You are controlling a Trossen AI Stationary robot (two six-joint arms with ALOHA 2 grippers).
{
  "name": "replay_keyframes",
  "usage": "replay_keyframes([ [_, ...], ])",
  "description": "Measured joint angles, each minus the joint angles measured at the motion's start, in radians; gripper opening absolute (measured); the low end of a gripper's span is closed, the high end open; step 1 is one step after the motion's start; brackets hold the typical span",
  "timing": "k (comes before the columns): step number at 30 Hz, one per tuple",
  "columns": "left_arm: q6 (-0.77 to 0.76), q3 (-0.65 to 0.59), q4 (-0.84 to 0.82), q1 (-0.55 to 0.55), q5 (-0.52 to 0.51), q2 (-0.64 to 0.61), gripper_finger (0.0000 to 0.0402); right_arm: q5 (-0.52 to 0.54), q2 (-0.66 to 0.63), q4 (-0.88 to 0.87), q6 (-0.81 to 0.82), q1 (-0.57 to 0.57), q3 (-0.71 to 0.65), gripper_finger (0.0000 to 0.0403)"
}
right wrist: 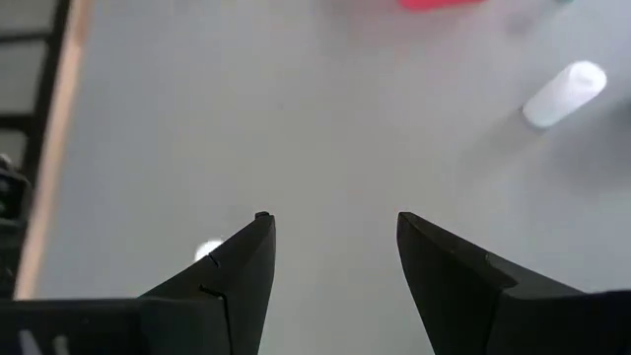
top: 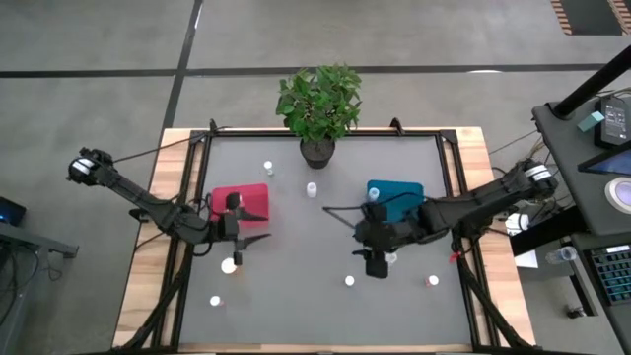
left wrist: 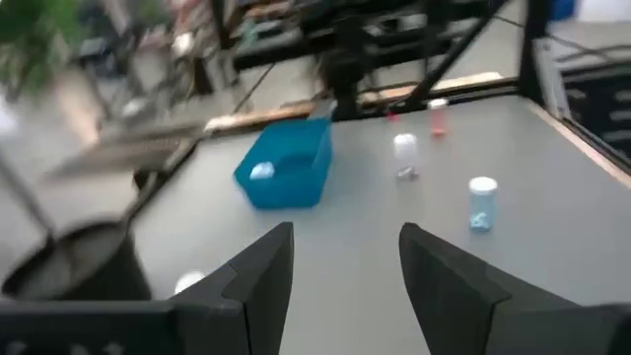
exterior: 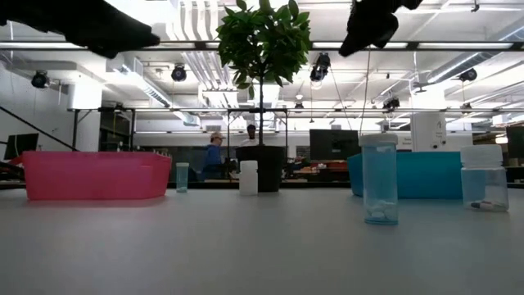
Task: Pick and place medicine bottles into bin by pill shape (circle, oval)
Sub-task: Put the bottom blue tablet bottle into the red bin
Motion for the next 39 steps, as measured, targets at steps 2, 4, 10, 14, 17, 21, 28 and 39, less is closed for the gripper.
replay_keyframes([
  [2,-0.049,0.000,-0.037,0.000,-0.008,-0.018,0.0168,-0.001,0.034,-0.029,-0.013,0.013,0.014,0.0201],
  [4,-0.054,0.000,-0.031,0.000,-0.008,-0.025,0.0168,-0.008,0.064,-0.046,-0.030,0.030,0.015,0.0201],
  [10,-0.041,0.000,0.132,0.000,-0.008,0.018,0.0168,-0.008,0.123,-0.043,-0.033,0.086,-0.022,0.0201],
  [14,0.032,0.000,0.217,0.000,-0.008,0.075,0.0168,-0.009,0.146,0.027,-0.033,0.125,-0.073,0.0201],
  [17,0.042,0.000,0.276,0.001,-0.008,0.111,0.0168,-0.009,0.150,0.135,-0.042,0.152,-0.124,0.0201],
  [21,0.062,0.002,0.318,0.002,-0.008,0.133,0.0168,-0.010,0.156,0.236,-0.040,0.180,-0.187,0.0201],
  [28,0.068,0.030,0.322,0.002,-0.009,0.131,0.0168,-0.008,0.179,0.490,-0.048,0.188,-0.305,0.0201],
  [39,0.070,0.033,0.324,0.002,-0.010,0.131,0.0168,-0.008,0.260,0.708,-0.088,0.185,-0.351,0.0201],
])
